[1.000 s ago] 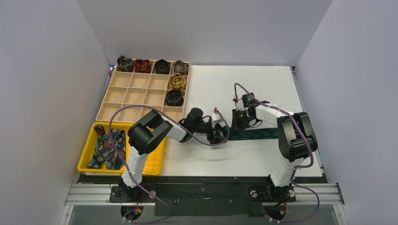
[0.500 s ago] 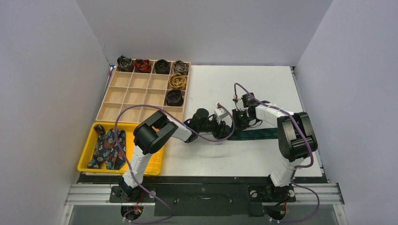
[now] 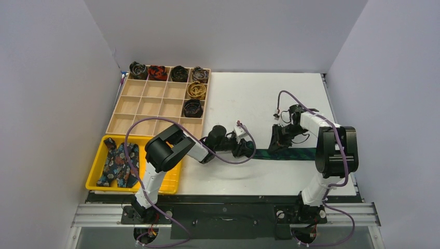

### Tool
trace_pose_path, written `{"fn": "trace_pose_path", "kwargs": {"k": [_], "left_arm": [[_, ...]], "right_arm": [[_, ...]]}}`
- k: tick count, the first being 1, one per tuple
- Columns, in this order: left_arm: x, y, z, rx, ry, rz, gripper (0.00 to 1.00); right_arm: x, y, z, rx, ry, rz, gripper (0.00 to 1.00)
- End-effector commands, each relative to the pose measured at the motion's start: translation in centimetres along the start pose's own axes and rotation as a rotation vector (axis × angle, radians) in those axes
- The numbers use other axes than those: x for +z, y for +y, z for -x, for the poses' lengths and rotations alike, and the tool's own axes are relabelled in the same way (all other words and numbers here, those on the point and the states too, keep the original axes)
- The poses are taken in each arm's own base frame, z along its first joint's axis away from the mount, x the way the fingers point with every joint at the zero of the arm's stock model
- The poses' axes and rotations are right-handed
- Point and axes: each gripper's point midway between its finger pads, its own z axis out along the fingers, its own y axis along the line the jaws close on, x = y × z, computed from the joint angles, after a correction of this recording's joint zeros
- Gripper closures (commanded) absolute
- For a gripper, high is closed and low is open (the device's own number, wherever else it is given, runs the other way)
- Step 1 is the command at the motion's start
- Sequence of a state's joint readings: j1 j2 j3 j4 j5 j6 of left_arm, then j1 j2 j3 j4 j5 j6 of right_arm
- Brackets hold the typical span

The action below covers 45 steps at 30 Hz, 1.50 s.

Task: Roll the ties
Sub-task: Roll the tie at the center of the board.

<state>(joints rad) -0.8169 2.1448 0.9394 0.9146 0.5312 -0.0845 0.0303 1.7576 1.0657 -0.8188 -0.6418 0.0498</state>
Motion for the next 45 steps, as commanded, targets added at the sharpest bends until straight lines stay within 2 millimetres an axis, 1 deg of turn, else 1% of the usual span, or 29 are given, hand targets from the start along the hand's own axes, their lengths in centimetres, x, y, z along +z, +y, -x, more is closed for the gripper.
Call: {"fn": "trace_pose_path", "kwargs": {"k": [1,3,5,8,10,12,16,18,20,22,26,28,29,30,31,32,33,34,35,36,37,38,39,40,41,42,43,44,45], "left_arm": [[-2.0,1.0,-7.6,-0.104,0.216,0.079,1.00],[-2.1,1.4,-7.5,-0.117,0.215,0.098,1.00],[-2.1,1.8,-7.0,-0.129,0.200,0.100,1.00],[-2.4,2.1,-5.9,-0.110,0.171,0.090,1.00],[-2.4,2.3,-4.5,-0.095,0.141,0.076,1.00],[-2.5,2.4,-2.2,-0.063,0.096,0.048,1.00],[-2.8,1.2,1.7,0.015,0.019,-0.058,0.99],[-3.1,0.3,2.9,0.078,-0.003,-0.112,0.98],[-3.4,-0.4,3.4,0.114,-0.010,-0.148,0.98],[-3.6,-0.9,3.2,0.132,0.002,-0.176,0.97],[-4.2,-1.3,1.9,0.172,0.048,-0.197,0.95],[-4.5,-1.2,0.5,0.220,0.104,-0.202,0.95],[-4.9,-1.5,-1.2,0.194,0.172,-0.210,0.94],[-4.9,-1.1,-1.6,0.233,0.197,-0.202,0.94],[-5.4,-1.3,-3.2,0.207,0.261,-0.211,0.95],[-5.5,-1.0,-3.7,0.229,0.285,-0.204,0.94],[-6.0,-1.0,-5.0,0.200,0.337,-0.204,0.95],[-6.0,-0.5,-5.3,0.221,0.360,-0.189,0.94],[-6.7,-0.6,-7.0,0.187,0.427,-0.196,0.94],[-6.7,0.0,-7.2,0.202,0.452,-0.182,0.95],[-7.2,-0.1,-8.3,0.175,0.499,-0.181,0.94],[-7.2,0.5,-8.3,0.176,0.515,-0.160,0.95],[-7.5,0.5,-9.0,0.156,0.546,-0.160,0.95],[-7.6,0.7,-9.1,0.149,0.562,-0.152,0.94],[-7.9,0.6,-9.6,0.132,0.585,-0.153,0.94],[-7.9,0.7,-9.6,0.128,0.592,-0.147,0.94],[-7.9,0.7,-9.8,0.118,0.603,-0.145,0.94],[-7.9,0.6,-10.0,0.108,0.613,-0.148,0.94],[-7.8,0.6,-9.9,0.103,0.613,-0.143,0.94]], "right_arm": [[-0.7,3.2,-2.1,-0.056,0.076,0.102,0.90],[0.8,2.7,-2.9,-0.057,0.130,0.072,0.92],[2.1,1.6,-2.6,-0.050,0.137,0.017,0.93],[3.4,-0.2,-0.8,-0.021,0.100,-0.049,0.94],[4.2,-1.4,-0.3,-0.002,0.108,-0.085,0.99],[4.7,-2.3,0.1,0.005,0.117,-0.109,1.00],[5.6,-3.1,0.0,0.037,0.132,-0.129,1.00],[5.9,-3.1,0.0,0.052,0.138,-0.125,1.00],[6.2,-3.2,-0.2,0.061,0.142,-0.125,1.00],[6.5,-3.3,-0.5,0.076,0.143,-0.128,1.00],[7.0,-3.6,-1.0,0.104,0.134,-0.136,1.00],[7.1,-3.6,-1.0,0.103,0.129,-0.141,1.00],[7.2,-3.4,-1.0,0.101,0.127,-0.138,1.00],[7.2,-3.3,-0.9,0.100,0.126,-0.138,1.00],[7.2,-3.2,-0.7,0.096,0.121,-0.137,1.00],[7.2,-3.1,-0.5,0.092,0.117,-0.136,1.00],[7.2,-2.8,-0.3,0.084,0.114,-0.133,1.00],[7.2,-2.6,-0.2,0.081,0.111,-0.131,1.00],[7.2,-2.3,0.0,0.079,0.107,-0.120,1.00],[7.2,-1.9,0.1,0.075,0.102,-0.104,1.00],[7.1,-1.1,0.2,0.073,0.101,-0.058,1.00],[6.5,-0.4,0.5,0.060,0.082,-0.029,0.99],[5.8,0.8,0.8,0.037,0.056,0.021,0.97],[5.4,1.3,0.9,0.022,0.040,0.043,0.91],[4.3,2.6,1.2,-0.006,0.006,0.084,0.88],[3.9,3.1,1.5,-0.017,-0.016,0.103,0.78],[3.0,4.4,1.9,-0.030,-0.048,0.144,0.72],[2.6,5.3,2.0,-0.033,-0.057,0.182,0.62],[2.1,6.2,2.4,-0.034,-0.084,0.204,0.56]]}}
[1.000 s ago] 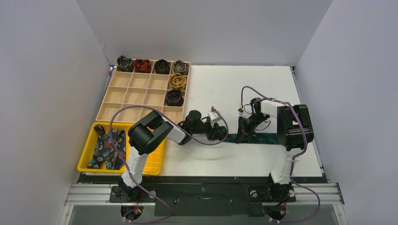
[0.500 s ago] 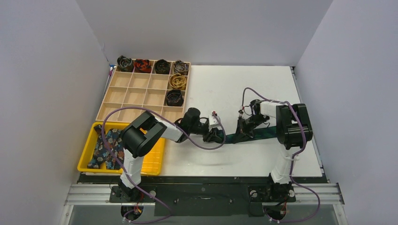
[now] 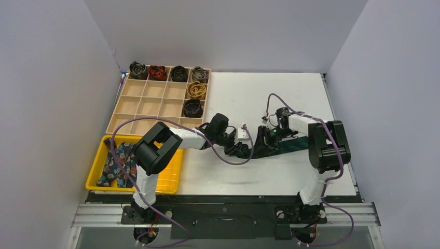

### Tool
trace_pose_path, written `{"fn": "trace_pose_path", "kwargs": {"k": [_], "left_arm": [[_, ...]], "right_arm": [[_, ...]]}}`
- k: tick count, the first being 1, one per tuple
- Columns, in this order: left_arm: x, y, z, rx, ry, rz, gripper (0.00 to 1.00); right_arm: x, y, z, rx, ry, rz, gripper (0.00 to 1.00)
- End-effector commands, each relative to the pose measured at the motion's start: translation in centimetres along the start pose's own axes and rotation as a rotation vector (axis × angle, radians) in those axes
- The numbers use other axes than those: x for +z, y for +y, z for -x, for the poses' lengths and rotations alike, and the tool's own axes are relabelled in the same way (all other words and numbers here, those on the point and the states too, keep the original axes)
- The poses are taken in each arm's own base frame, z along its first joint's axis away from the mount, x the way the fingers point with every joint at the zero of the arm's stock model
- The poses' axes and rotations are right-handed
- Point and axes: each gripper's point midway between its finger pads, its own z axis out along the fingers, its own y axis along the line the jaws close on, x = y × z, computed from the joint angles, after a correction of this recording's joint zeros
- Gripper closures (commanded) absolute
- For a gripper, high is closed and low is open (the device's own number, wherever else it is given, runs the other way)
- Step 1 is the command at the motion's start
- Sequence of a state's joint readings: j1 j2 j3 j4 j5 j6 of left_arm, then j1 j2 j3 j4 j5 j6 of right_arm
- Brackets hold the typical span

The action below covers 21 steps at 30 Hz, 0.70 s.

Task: Roll the ties
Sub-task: Roll the tie at the center of the board.

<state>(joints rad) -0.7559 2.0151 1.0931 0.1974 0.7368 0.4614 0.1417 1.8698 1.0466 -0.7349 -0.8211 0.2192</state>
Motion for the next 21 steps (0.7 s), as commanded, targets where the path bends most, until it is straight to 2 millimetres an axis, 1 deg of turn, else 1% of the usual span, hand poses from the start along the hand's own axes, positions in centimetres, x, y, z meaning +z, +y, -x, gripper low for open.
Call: {"fn": "trace_pose_path", "kwargs": {"k": [1,2,4,6,8,12,15,16,19,20,21], "left_arm": [[-1.1,-2.1,-9.3,-0.189,0.303,-0.004,0.93],[-1.1,-2.1,-9.3,-0.192,0.305,-0.003,0.93],[-1.1,-2.2,-9.3,-0.189,0.306,-0.002,0.93],[-1.0,-2.2,-9.4,-0.187,0.310,0.001,0.93],[-1.0,-2.2,-9.5,-0.187,0.317,0.006,0.92],[-0.9,-2.0,-9.5,-0.189,0.321,0.017,0.91],[-0.9,-1.9,-9.6,-0.189,0.323,0.023,0.90],[-0.9,-1.9,-9.7,-0.192,0.326,0.024,0.89],[-0.9,-2.0,-9.9,-0.196,0.328,0.028,0.89],[-0.9,-1.9,-9.9,-0.196,0.328,0.029,0.89],[-1.0,-1.9,-9.9,-0.197,0.329,0.032,0.89]], "right_arm": [[-2.1,3.1,3.2,-0.161,-0.190,0.061,0.55],[-2.2,3.9,3.4,-0.162,-0.205,0.078,0.52],[-2.1,5.2,3.5,-0.163,-0.215,0.112,0.50],[-1.7,6.1,3.5,-0.164,-0.218,0.131,0.49],[-1.1,6.4,3.4,-0.164,-0.212,0.137,0.49],[0.5,5.8,3.0,-0.143,-0.167,0.132,0.49],[1.4,4.8,2.3,-0.132,-0.125,0.120,0.50],[1.5,4.5,2.0,-0.129,-0.114,0.117,0.54],[1.7,4.2,1.3,-0.139,-0.089,0.107,0.59],[1.7,4.1,1.2,-0.143,-0.086,0.105,0.64],[1.7,4.1,1.0,-0.150,-0.080,0.102,0.71]]}}
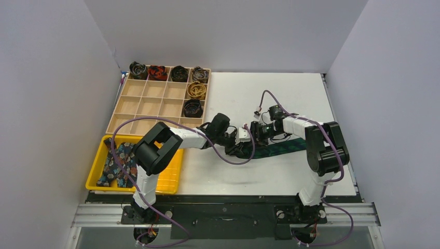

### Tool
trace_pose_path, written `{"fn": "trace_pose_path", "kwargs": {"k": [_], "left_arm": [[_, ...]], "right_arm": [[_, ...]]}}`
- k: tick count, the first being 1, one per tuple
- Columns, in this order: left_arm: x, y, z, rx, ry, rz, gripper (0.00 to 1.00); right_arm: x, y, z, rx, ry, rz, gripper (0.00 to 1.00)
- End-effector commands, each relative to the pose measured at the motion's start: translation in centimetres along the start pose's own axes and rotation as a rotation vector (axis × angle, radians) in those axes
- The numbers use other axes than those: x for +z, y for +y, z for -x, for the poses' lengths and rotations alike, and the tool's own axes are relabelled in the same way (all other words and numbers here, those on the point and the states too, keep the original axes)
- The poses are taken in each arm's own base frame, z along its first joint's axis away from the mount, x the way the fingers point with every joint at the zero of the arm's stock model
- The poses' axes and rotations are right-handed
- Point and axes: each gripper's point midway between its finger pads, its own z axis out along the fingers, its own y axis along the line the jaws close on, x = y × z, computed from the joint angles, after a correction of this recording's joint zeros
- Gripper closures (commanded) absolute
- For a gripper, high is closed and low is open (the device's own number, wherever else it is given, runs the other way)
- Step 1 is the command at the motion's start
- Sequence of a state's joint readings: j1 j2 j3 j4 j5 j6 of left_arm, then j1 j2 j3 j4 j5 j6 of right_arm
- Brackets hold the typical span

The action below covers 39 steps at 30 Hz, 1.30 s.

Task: Roll the ties
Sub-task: Roll the tie at the center of the board.

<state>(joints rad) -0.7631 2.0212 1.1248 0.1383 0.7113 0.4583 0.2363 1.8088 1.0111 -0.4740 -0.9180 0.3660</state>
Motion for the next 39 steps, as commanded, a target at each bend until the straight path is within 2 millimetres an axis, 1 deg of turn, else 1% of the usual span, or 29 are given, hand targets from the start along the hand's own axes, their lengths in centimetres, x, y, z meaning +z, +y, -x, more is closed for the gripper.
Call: {"fn": "trace_pose_path", "kwargs": {"k": [1,2,3,4,5,6,7,8,9,10,11,12,13,14,16,18,19,20,22,24,29,31,32,33,34,35,36,38,39], "left_arm": [[-0.7,-1.7,-9.9,-0.177,0.296,0.028,0.89],[-0.7,-1.6,-9.9,-0.178,0.296,0.033,0.89],[-0.6,-1.6,-9.9,-0.180,0.297,0.034,0.88],[-0.6,-1.5,-9.8,-0.184,0.295,0.037,0.86],[-0.6,-1.3,-9.7,-0.186,0.287,0.042,0.80],[-0.6,-1.3,-9.5,-0.195,0.275,0.037,0.76],[-0.8,-0.8,-8.6,-0.186,0.240,0.049,0.66],[-0.8,-1.1,-8.1,-0.202,0.207,0.035,0.62],[-1.0,-0.2,-6.4,-0.178,0.141,0.057,0.54],[-1.2,-0.2,-5.4,-0.182,0.077,0.050,0.47],[-1.6,0.0,-4.0,-0.166,0.030,0.054,0.44],[-1.7,-0.2,-3.1,-0.168,-0.020,0.046,0.40],[-1.9,-0.6,-2.3,-0.160,-0.050,0.032,0.38],[-1.9,-0.5,-1.3,-0.146,-0.085,0.031,0.37],[-1.8,-0.6,-0.3,-0.144,-0.122,0.027,0.37],[-1.6,-0.7,0.5,-0.141,-0.147,0.030,0.36],[-1.5,-0.8,0.6,-0.146,-0.154,0.030,0.36],[-1.3,-0.8,1.3,-0.127,-0.179,0.033,0.34],[-0.8,-1.0,1.7,-0.122,-0.204,0.037,0.31],[-0.2,-0.7,2.0,-0.130,-0.217,0.051,0.30],[1.0,0.7,2.7,-0.197,-0.271,0.098,0.30],[1.2,1.2,3.8,-0.198,-0.332,0.109,0.30],[1.4,1.4,3.5,-0.204,-0.339,0.115,0.29],[1.4,1.5,4.1,-0.200,-0.367,0.119,0.29],[1.8,1.8,3.9,-0.205,-0.373,0.125,0.28],[1.8,2.0,4.4,-0.205,-0.399,0.125,0.28],[2.3,2.1,4.2,-0.211,-0.401,0.118,0.27],[2.8,2.0,4.4,-0.211,-0.410,0.101,0.29],[3.0,1.8,4.3,-0.206,-0.408,0.094,0.35]], "right_arm": [[0.2,-1.2,-1.2,-0.031,0.036,-0.037,0.77],[0.2,-1.3,-1.6,-0.032,0.053,-0.043,0.89],[0.1,-1.6,-1.6,-0.051,0.057,-0.059,0.96],[0.2,-1.9,-2.0,-0.045,0.074,-0.076,1.00],[0.1,-2.6,-2.0,-0.052,0.076,-0.114,1.00],[0.0,-3.2,-2.2,-0.063,0.085,-0.139,1.00],[-0.2,-4.0,-2.0,-0.087,0.083,-0.183,1.00],[-0.3,-4.4,-2.1,-0.095,0.090,-0.207,1.00],[-0.6,-5.2,-2.0,-0.118,0.091,-0.250,1.00],[-0.8,-5.4,-1.9,-0.129,0.093,-0.272,1.00],[-1.0,-6.1,-1.7,-0.152,0.090,-0.317,1.00],[-1.3,-6.4,-1.6,-0.163,0.091,-0.336,1.00],[-1.6,-7.0,-1.4,-0.185,0.089,-0.375,1.00],[-1.8,-7.2,-1.4,-0.193,0.093,-0.391,1.00],[-2.3,-8.1,-1.5,-0.218,0.101,-0.452,1.00],[-2.6,-8.5,-1.6,-0.239,0.106,-0.488,1.00],[-2.7,-8.6,-1.6,-0.254,0.109,-0.502,1.00],[-2.8,-8.9,-1.6,-0.257,0.109,-0.522,1.00],[-2.9,-9.1,-1.6,-0.269,0.114,-0.548,1.00],[-2.7,-9.4,-1.5,-0.277,0.122,-0.573,1.00],[-2.2,-9.7,-1.7,-0.286,0.149,-0.604,1.00],[-2.0,-9.8,-1.8,-0.288,0.158,-0.609,1.00],[-2.0,-9.9,-1.9,-0.289,0.161,-0.611,1.00],[-2.0,-10.0,-1.9,-0.289,0.165,-0.611,1.00],[-1.8,-10.1,-2.0,-0.288,0.172,-0.611,1.00],[-1.8,-10.1,-2.0,-0.288,0.173,-0.608,1.00],[-1.7,-10.2,-2.0,-0.285,0.178,-0.607,1.00],[-1.5,-10.0,-1.7,-0.282,0.174,-0.595,1.00],[-1.4,-9.7,-1.5,-0.282,0.168,-0.583,1.00]]}}
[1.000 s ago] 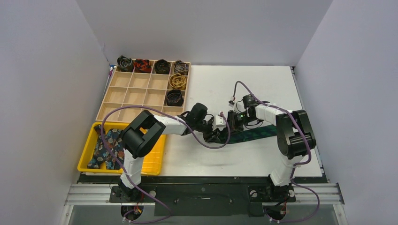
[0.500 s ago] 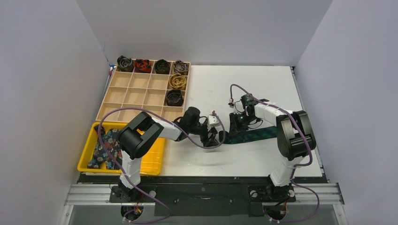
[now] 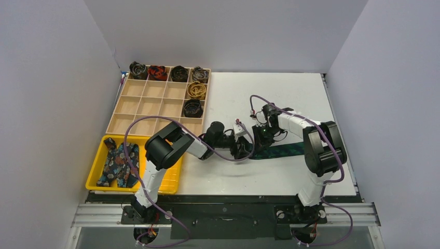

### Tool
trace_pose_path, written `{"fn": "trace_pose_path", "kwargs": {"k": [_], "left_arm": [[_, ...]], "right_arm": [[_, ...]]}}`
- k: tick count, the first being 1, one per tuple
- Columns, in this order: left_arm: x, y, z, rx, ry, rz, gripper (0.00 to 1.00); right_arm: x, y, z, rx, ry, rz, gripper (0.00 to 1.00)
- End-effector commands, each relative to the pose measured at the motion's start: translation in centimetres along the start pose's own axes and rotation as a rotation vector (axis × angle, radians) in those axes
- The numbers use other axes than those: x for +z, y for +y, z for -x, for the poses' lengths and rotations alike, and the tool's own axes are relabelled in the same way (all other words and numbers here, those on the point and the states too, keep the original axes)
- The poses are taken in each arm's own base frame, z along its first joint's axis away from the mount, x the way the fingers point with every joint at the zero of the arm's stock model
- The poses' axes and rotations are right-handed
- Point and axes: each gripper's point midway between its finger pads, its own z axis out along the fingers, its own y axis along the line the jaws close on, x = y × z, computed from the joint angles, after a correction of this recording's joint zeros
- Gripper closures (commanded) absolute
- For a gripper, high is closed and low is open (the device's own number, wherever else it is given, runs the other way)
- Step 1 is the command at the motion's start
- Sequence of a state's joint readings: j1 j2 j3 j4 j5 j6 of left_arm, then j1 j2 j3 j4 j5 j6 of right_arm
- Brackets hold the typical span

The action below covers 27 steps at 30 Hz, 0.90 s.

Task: Roll the ties
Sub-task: Roll the tie at the center of the board.

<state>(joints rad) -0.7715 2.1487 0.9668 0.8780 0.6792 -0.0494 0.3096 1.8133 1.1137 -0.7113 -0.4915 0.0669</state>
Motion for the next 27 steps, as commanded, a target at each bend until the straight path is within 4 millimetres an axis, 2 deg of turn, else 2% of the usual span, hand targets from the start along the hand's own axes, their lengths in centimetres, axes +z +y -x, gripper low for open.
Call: {"fn": "trace_pose_path", "kwargs": {"k": [1,6,8,9,10,12,13,14,16,18,20,22,24,27], "left_arm": [[1.4,0.1,1.1,-0.004,-0.066,-0.017,0.39],[-0.3,-0.6,-1.6,0.066,0.043,-0.012,0.79],[-1.7,-0.2,-3.2,0.114,0.125,0.021,0.88],[-2.5,0.5,-4.0,0.152,0.160,0.048,0.91],[-3.2,0.5,-4.8,0.141,0.211,0.058,0.92],[-4.5,1.4,-6.0,0.165,0.295,0.094,0.94],[-4.8,1.6,-6.2,0.192,0.318,0.097,0.95],[-5.4,1.7,-6.5,0.193,0.346,0.110,0.95],[-5.7,1.9,-6.6,0.214,0.374,0.119,0.95],[-5.9,1.9,-6.8,0.215,0.397,0.125,0.96],[-5.7,2.0,-6.8,0.214,0.402,0.123,0.96],[-5.5,2.0,-6.8,0.217,0.411,0.119,0.96],[-5.3,2.1,-6.8,0.234,0.428,0.109,0.96],[-5.3,2.0,-7.0,0.231,0.459,0.097,0.94]], "right_arm": [[2.1,-3.2,-1.7,-0.018,0.090,-0.134,1.00],[1.4,-1.1,1.2,0.025,0.003,-0.017,1.00],[0.3,-0.3,2.2,0.074,-0.036,0.054,0.92],[-0.7,-0.7,2.8,0.107,-0.070,0.075,0.85],[-1.3,-0.2,3.1,0.138,-0.086,0.127,0.82],[-3.5,-0.5,3.7,0.196,-0.155,0.179,0.73],[-3.8,-0.5,3.4,0.215,-0.163,0.197,0.68],[-4.7,-0.2,3.6,0.234,-0.187,0.231,0.66],[-5.2,0.7,3.2,0.255,-0.188,0.282,0.65],[-5.0,1.7,2.8,0.273,-0.175,0.318,0.66],[-4.3,2.2,2.2,0.282,-0.152,0.331,0.74],[-3.7,2.5,1.9,0.296,-0.137,0.349,0.75],[-3.8,2.9,2.5,0.302,-0.159,0.375,0.72],[-4.4,3.9,3.9,0.330,-0.217,0.402,0.60]]}}
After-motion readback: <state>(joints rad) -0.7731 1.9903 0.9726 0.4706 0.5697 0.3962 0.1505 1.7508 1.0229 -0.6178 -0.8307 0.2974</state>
